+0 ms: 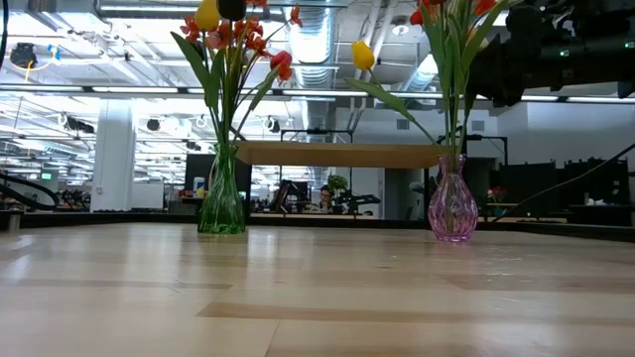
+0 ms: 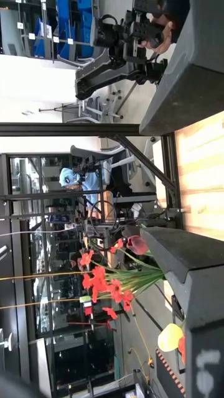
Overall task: Pick and place flowers into a vace then onto a shelf
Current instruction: Put the orange flowers into the purple vase
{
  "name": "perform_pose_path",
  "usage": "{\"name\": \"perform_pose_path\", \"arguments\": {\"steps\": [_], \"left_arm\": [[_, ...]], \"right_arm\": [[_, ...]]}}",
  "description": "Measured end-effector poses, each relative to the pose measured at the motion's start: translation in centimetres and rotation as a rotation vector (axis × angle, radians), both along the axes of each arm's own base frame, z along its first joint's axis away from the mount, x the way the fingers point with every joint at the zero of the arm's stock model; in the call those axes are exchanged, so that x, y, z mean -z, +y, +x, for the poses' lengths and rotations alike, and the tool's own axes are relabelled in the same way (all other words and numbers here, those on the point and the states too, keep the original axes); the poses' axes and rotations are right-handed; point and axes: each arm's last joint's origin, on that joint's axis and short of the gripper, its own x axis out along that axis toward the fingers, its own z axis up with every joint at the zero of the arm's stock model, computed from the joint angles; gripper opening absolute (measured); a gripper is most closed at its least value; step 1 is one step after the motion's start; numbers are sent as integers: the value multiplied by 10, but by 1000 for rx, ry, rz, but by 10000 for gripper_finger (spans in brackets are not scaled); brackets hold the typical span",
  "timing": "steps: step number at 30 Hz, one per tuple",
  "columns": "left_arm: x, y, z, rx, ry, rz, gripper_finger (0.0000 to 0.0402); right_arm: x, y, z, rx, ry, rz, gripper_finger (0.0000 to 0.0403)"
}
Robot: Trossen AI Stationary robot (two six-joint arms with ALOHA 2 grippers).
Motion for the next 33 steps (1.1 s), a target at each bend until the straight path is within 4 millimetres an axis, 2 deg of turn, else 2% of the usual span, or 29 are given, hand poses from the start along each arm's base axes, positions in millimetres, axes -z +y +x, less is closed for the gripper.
{"name": "perform_pose_path", "arguments": {"steps": [9, 18, 21, 29, 33], "left_arm": [[0, 0, 0, 0, 0, -2, 245], [0, 0, 0, 0, 0, -2, 245], [0, 0, 0, 0, 0, -3, 245], [0, 0, 0, 1, 1, -6, 245], [0, 0, 0, 1, 0, -7, 245]], "right_arm": [[2, 0, 0, 0, 23, -4, 84], [5, 0, 0, -2, 50, 13, 21], [4, 0, 0, -1, 45, 11, 13], [1, 0, 0, 0, 20, -14, 61], [1, 0, 0, -1, 23, -13, 73]]}}
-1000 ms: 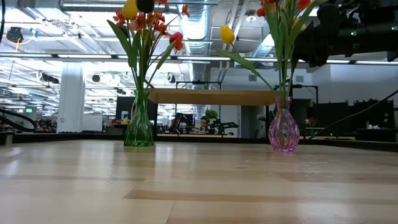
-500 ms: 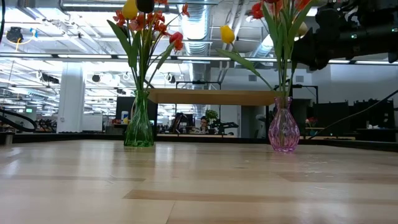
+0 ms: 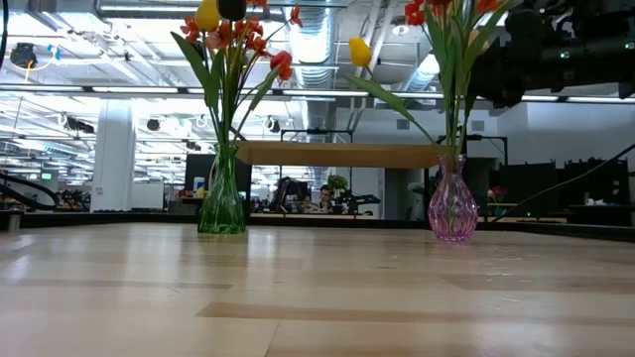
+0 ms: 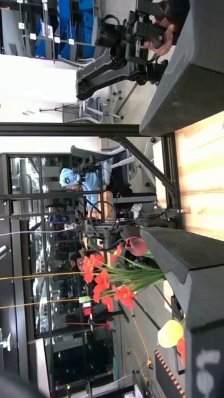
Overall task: Pick and place flowers into a vace then onto a shelf
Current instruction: Put the orange flowers into the purple vase
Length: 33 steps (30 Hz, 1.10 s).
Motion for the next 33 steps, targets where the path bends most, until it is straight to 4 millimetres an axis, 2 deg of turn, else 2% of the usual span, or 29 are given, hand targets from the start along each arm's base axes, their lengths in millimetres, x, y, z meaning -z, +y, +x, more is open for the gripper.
{"name": "perform_pose_path", "arguments": {"steps": [14, 22, 27, 33], "left_arm": [[0, 0, 0, 0, 0, 0, 245], [0, 0, 0, 0, 0, 0, 245], [0, 0, 0, 0, 0, 0, 245], [0, 0, 0, 0, 0, 0, 245]], "right_arm": [[11, 1, 0, -26, 108, 19, 63], [11, 1, 0, -27, 109, 4, 67], [10, 1, 0, -27, 105, 2, 93], [6, 1, 1, -27, 64, -8, 149]]}}
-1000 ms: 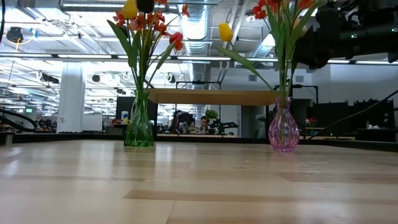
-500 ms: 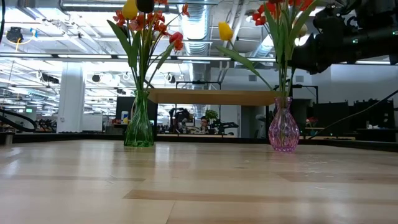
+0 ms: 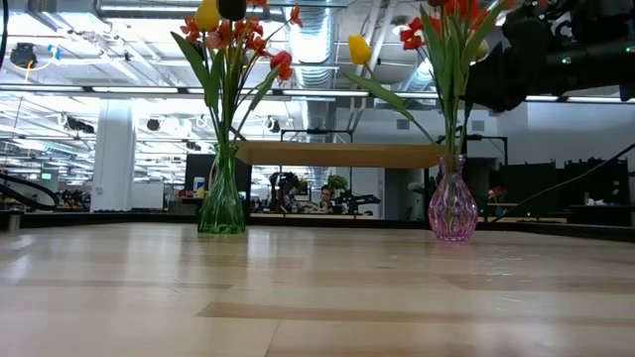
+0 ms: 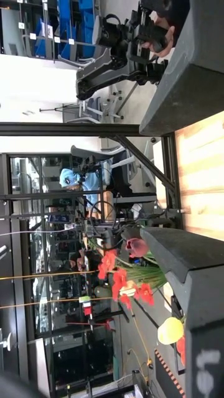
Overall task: Pick and place flowers into a vace then onto a shelf
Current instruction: Put the orange flowers into the purple vase
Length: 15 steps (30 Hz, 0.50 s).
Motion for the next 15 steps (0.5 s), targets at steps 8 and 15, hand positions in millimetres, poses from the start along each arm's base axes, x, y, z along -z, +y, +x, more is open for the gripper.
{"name": "perform_pose_path", "arguments": {"steps": [8, 15], "left_arm": [[0, 0, 0, 0, 0, 0, 245], [0, 0, 0, 0, 0, -1, 245]], "right_arm": [[-9, 0, 2, 0, -25, -20, 202], [-6, 0, 2, -1, 18, -20, 211]]}}
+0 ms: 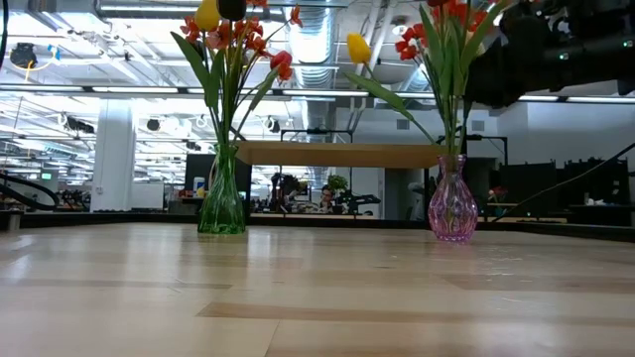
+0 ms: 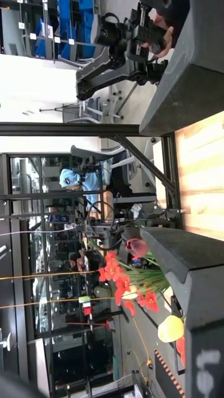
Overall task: Pick and place flowers into a vace then onto a shelf
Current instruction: Put the orange flowers into the purple vase
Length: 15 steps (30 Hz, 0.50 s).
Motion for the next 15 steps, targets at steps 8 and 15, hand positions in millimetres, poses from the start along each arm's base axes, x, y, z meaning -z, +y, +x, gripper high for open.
{"name": "perform_pose_path", "arguments": {"steps": [8, 15], "left_arm": [[0, 0, 0, -1, 0, -1, 245], [0, 1, 0, -43, 1, -10, 245]], "right_arm": [[5, 0, 0, 1, 53, 11, 224], [5, 5, -3, -24, 64, 12, 228]]}}
